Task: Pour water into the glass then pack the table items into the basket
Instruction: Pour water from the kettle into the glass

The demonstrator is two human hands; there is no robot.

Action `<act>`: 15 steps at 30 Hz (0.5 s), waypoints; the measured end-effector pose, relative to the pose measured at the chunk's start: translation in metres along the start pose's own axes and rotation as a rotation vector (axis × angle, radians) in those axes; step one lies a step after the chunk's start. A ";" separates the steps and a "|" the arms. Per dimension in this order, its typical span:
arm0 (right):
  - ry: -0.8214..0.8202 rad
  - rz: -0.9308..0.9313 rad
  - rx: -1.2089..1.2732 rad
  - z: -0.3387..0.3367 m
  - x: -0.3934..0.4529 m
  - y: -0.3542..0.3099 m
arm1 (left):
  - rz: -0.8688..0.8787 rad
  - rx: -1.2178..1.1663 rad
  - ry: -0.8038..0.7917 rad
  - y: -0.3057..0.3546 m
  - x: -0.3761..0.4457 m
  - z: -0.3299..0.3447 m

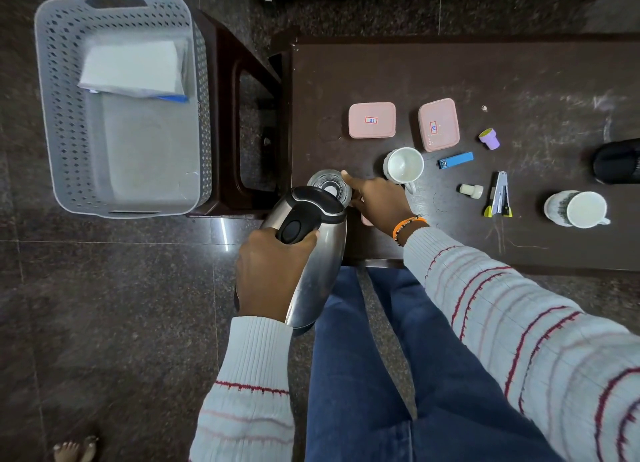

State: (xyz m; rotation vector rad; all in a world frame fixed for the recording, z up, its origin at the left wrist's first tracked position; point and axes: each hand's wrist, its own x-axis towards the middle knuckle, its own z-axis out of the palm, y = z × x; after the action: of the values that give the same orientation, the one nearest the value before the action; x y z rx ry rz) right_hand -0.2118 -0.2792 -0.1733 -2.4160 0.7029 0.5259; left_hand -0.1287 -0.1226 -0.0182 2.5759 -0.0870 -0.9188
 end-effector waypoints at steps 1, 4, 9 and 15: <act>-0.004 -0.002 -0.003 -0.001 0.000 0.000 | -0.003 -0.002 0.000 0.001 0.000 0.000; -0.013 0.000 -0.006 -0.002 0.000 -0.001 | -0.006 -0.005 -0.001 0.001 0.001 0.000; 0.002 0.005 -0.011 -0.002 0.000 -0.003 | -0.008 -0.007 -0.009 -0.001 0.005 -0.001; 0.005 0.008 0.001 -0.001 0.001 -0.003 | -0.012 -0.010 -0.016 -0.001 0.006 0.000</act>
State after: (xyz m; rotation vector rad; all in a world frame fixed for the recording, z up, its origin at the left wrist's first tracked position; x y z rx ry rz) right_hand -0.2092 -0.2780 -0.1719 -2.4156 0.7150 0.5234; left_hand -0.1243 -0.1227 -0.0219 2.5626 -0.0714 -0.9425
